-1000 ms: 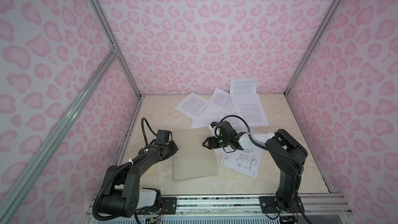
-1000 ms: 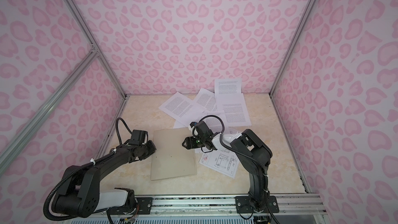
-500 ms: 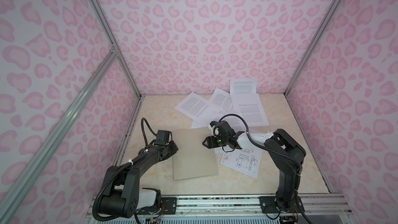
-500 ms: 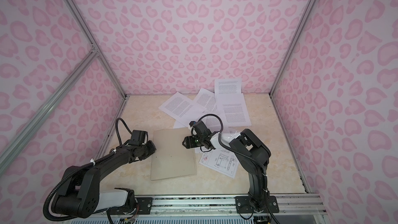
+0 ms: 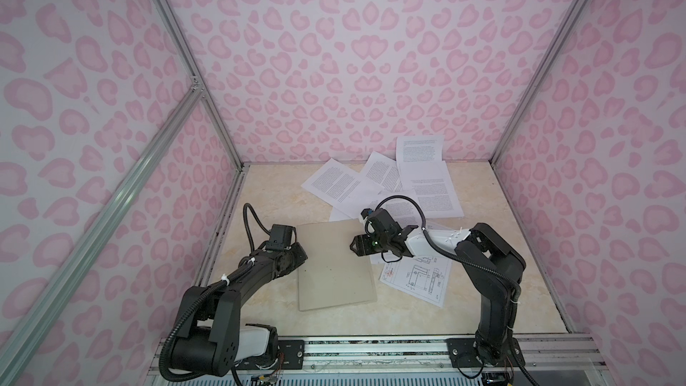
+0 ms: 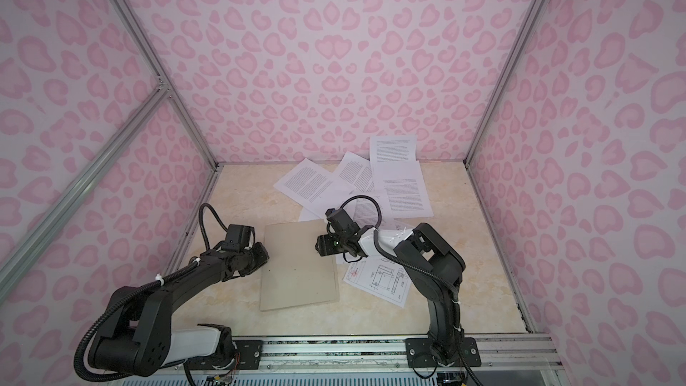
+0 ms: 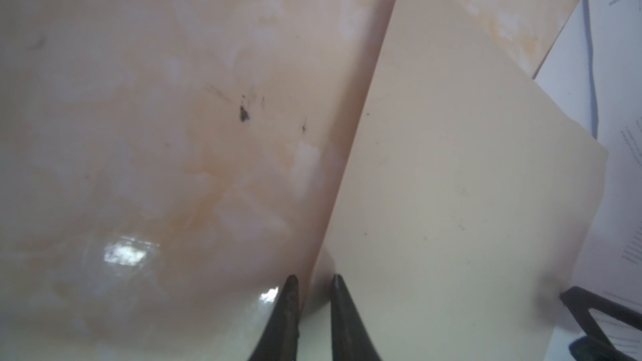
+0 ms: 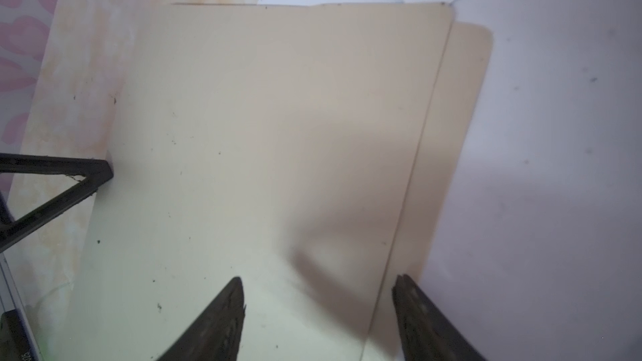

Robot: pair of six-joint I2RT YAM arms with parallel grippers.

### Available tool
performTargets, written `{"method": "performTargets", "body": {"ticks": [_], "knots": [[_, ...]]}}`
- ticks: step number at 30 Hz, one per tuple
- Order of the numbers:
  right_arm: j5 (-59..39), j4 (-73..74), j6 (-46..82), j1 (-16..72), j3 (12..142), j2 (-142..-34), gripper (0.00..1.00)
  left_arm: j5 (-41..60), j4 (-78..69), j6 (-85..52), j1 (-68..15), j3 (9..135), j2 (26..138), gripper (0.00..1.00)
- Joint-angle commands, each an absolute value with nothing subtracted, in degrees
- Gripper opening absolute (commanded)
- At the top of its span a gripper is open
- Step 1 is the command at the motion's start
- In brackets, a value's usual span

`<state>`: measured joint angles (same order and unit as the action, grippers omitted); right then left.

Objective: Put the files into the folder

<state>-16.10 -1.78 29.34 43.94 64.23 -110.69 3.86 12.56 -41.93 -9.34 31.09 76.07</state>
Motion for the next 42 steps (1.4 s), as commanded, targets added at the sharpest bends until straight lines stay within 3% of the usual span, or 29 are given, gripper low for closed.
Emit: {"method": "performTargets", "body": {"ticks": [1,8,17,23,33,42], "knots": [[-14.59,-8.73,29.64,44.61,65.66,-112.46,0.70,2.09,19.07,-41.92,-9.29,30.56,76.46,0.19],[-13.19,-15.90,32.48,45.79,70.20,-113.94,0.71,2.23,18.75,-41.92,-9.32,30.46,76.54,0.19],[-37.07,4.65,41.90,41.95,64.73,-110.47,0.80,4.03,17.33,-42.03,-9.38,30.42,77.05,0.19],[-47.44,17.62,50.63,39.42,62.72,-110.71,0.88,4.95,16.59,-42.40,-9.47,30.44,77.60,0.19],[-27.87,-8.40,35.64,39.95,62.69,-104.04,0.90,4.79,16.71,-42.72,-9.49,30.64,77.81,0.19],[-28.29,-8.91,38.10,41.64,56.93,-101.48,0.89,4.82,16.78,-42.36,-9.49,31.17,78.31,0.19]]}}
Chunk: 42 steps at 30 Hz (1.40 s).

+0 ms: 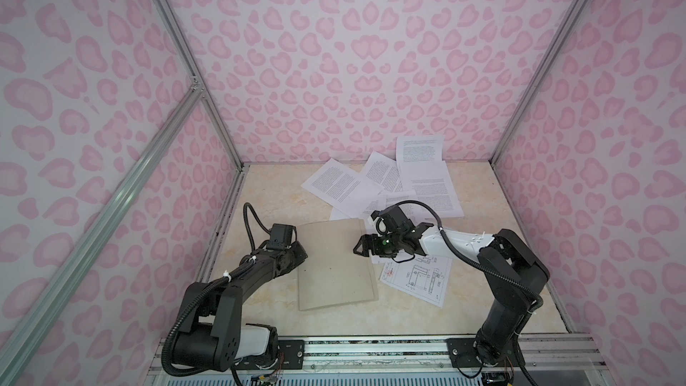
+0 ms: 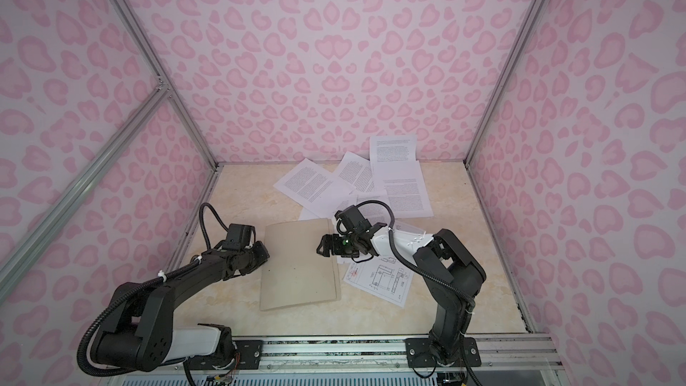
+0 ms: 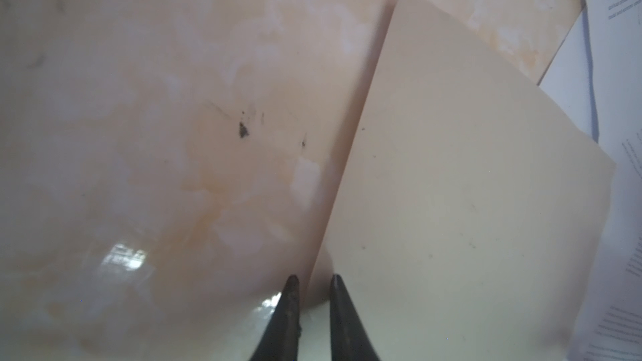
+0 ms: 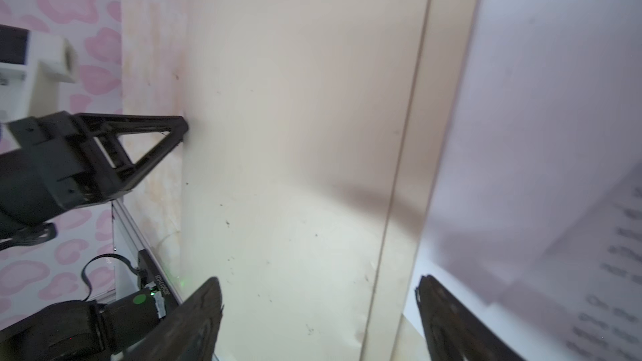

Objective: Put the files into the folder

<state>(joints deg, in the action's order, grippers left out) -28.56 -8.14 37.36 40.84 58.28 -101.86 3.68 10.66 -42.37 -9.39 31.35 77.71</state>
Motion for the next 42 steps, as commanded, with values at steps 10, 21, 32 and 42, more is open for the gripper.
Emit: {"method": "performTargets", "body": {"ticks": [10,21,32,42], "knots": [[-29.53,-7.33,41.18,43.97,53.98,-99.38,0.88,4.74,16.72,-42.54,-9.49,31.02,78.12,0.19],[-24.20,-12.50,38.61,45.60,54.24,-94.58,0.87,4.66,16.72,-42.44,-9.41,31.00,77.98,0.18],[-29.59,-5.07,43.04,47.55,51.95,-98.72,0.87,4.50,16.61,-42.32,-9.49,30.87,77.96,0.18],[-28.53,-4.80,46.43,47.20,50.83,-101.72,0.87,4.42,16.65,-42.44,-9.49,30.83,77.96,0.19]]}}
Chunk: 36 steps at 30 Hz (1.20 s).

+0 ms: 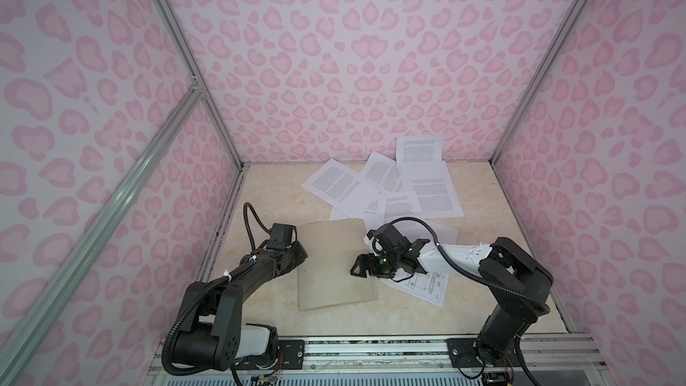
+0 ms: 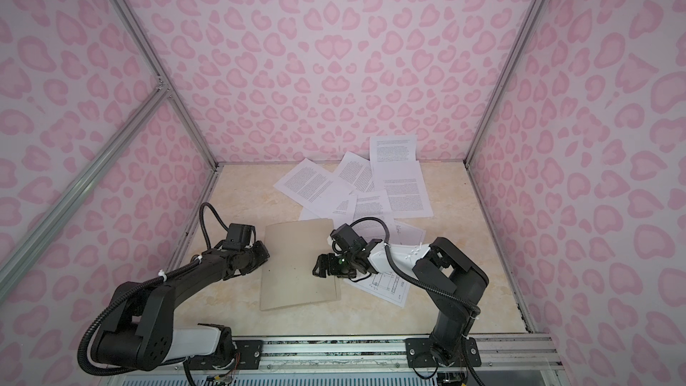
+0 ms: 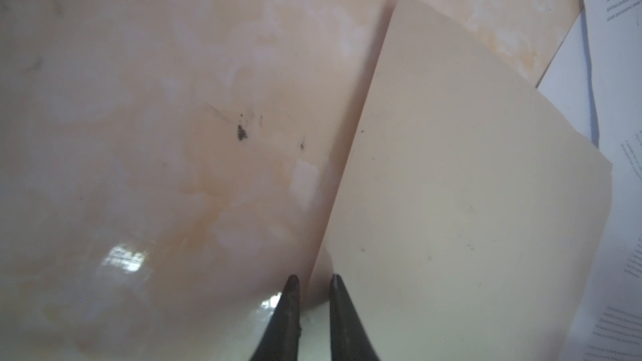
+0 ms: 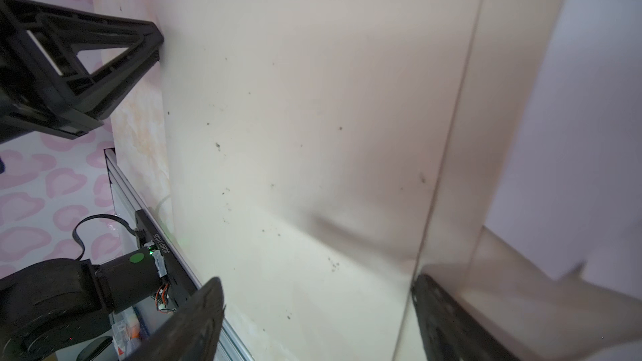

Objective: Put the files into the folder

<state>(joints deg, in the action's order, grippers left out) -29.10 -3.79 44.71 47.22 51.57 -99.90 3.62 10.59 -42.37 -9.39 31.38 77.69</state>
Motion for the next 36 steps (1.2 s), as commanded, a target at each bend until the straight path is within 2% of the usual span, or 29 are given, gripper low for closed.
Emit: {"method": "performTargets", "body": {"ticks": [1,5,10,17,19,21,23,24,25,31,36], "knots": [[-29.56,-3.53,47.15,47.15,50.68,-102.31,0.87,4.40,16.61,-42.45,-9.49,30.91,78.00,0.19],[-33.83,2.90,50.95,46.17,48.93,-103.69,0.88,4.63,16.55,-42.52,-9.49,30.87,78.04,0.18],[-40.41,18.04,57.36,43.11,45.29,-104.08,0.90,4.50,16.61,-42.62,-9.49,30.85,78.07,0.19],[-43.70,17.18,51.29,42.10,52.45,-105.19,0.92,5.21,16.88,-42.04,-9.51,31.47,78.75,0.21],[-44.42,19.06,51.64,41.29,53.58,-105.47,0.92,6.28,16.80,-42.05,-9.48,31.74,78.79,0.28],[-43.96,18.42,50.96,40.50,54.84,-104.81,0.90,8.49,17.15,-41.69,-9.46,32.88,78.63,0.44],[-43.43,16.80,49.87,40.28,56.02,-103.36,0.90,10.11,18.15,-41.19,-9.45,34.87,77.49,0.56],[-43.32,15.46,49.13,40.25,56.81,-102.83,0.90,10.46,18.92,-40.84,-9.46,36.00,76.60,0.66],[-43.40,14.58,48.87,40.36,57.50,-102.53,0.90,10.43,20.53,-40.21,-9.48,38.14,75.72,1.00],[-43.91,12.68,48.92,42.15,61.75,-101.62,0.88,4.04,36.49,-34.56,-8.36,56.03,71.42,0.98],[-42.03,5.19,45.60,47.01,71.67,-102.88,0.84,2.88,48.18,-30.01,-4.31,70.82,67.26,0.98]]}}
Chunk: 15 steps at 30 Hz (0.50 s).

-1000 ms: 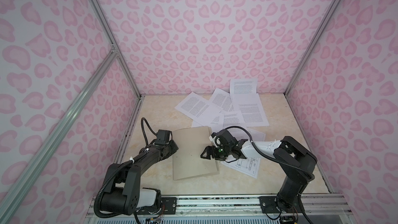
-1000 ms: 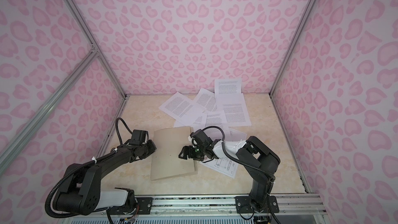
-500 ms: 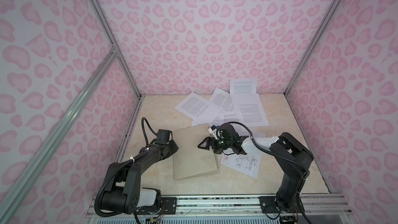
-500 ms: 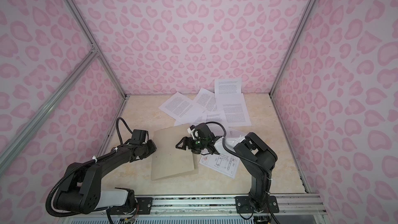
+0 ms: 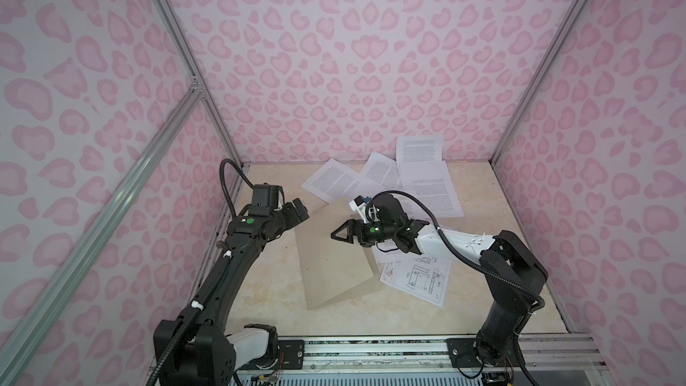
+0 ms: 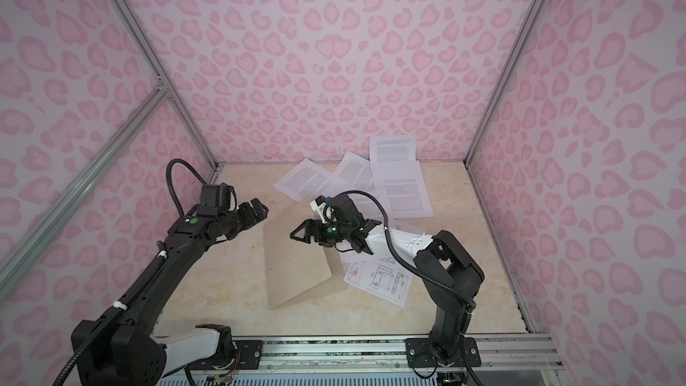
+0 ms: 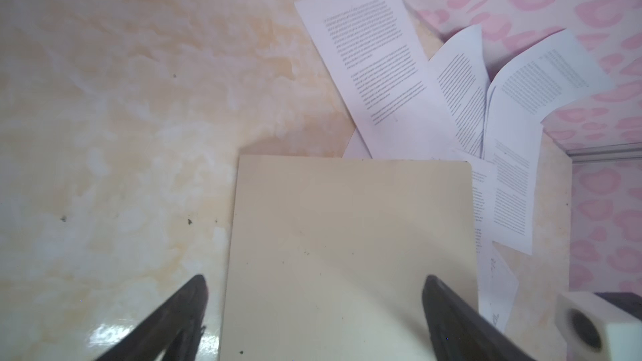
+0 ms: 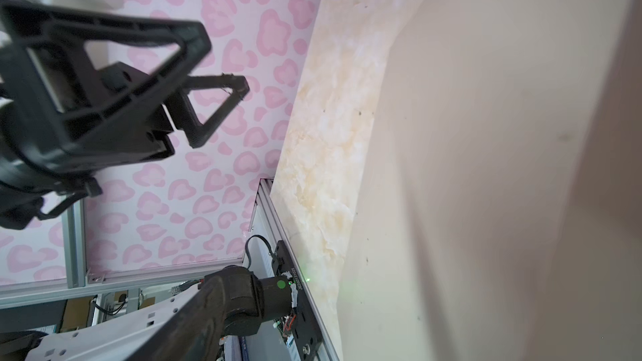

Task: Put the files into the folder
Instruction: 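Lift the folder cover open with the right gripper while the left arm rises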

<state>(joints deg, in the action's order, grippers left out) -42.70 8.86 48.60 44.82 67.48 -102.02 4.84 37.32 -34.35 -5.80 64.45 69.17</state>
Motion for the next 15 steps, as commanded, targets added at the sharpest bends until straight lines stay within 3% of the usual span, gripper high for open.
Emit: {"method": "performTargets", "body": {"ticks": [1,8,15], "knots": [[-41.84,3.68,44.86,48.07,74.30,-103.67,0.84,2.49,51.07,-29.53,-3.57,74.57,67.15,0.98],[-43.86,-0.32,44.66,57.30,100.77,-119.54,0.86,6.26,66.42,-26.19,2.40,103.52,71.11,0.98],[-47.18,-9.41,42.97,60.48,127.93,-139.91,0.91,18.42,67.00,-28.55,9.31,112.16,70.93,0.98]]}}
